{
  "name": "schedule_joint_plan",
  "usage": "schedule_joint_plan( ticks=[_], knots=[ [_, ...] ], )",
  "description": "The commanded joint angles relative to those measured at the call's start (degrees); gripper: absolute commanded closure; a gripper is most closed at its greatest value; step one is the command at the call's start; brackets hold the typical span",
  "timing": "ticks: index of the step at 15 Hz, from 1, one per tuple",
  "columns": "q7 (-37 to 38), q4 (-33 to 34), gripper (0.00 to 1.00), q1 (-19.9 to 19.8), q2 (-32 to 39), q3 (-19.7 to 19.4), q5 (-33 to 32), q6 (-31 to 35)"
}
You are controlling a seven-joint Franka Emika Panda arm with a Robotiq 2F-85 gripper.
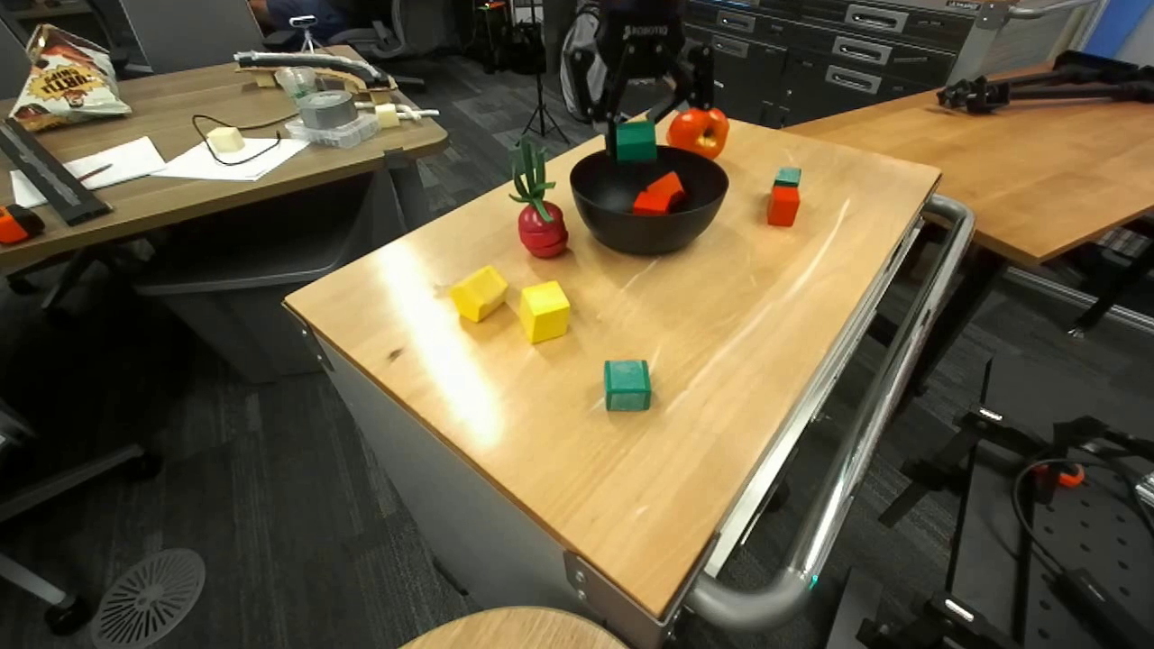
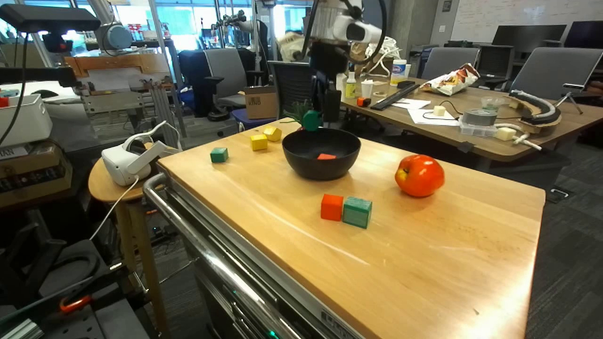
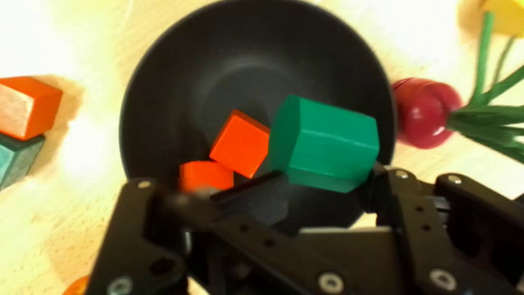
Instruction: Remove the blocks from the black bowl
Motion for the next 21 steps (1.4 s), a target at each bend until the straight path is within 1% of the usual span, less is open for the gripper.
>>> schedule_joint_plan(
  ticks=[1, 3, 5, 7, 9, 12, 16, 19, 21],
  knots=[
    [-8.94, -3.93, 0.8, -1.94, -11.28, 1.59, 7.71, -8.08],
    [-12.77, -4.61, 0.8, -2.26, -14.36, 1.6, 12.16, -14.42],
    [-14.07, -6.15, 0.8, -2.18, -16.58, 1.16, 16.07, -19.69],
    [-13.17, -8.33, 0.8, -1.85, -18.04, 1.01, 18.19, -21.79],
    [-10.11, -11.7, 0.8, -1.13, -19.16, 1.59, 17.05, -18.42],
    [-5.72, -16.92, 0.8, 0.19, -20.01, 3.37, 13.62, -10.28],
    [1.08, -23.15, 0.8, 1.57, -19.31, 5.44, 6.4, 1.61],
    [6.9, -29.0, 0.8, 2.06, -19.42, 6.1, -1.25, 10.94],
    [9.45, -32.92, 0.8, 1.96, -19.62, 6.14, -4.06, 15.8]
  ],
)
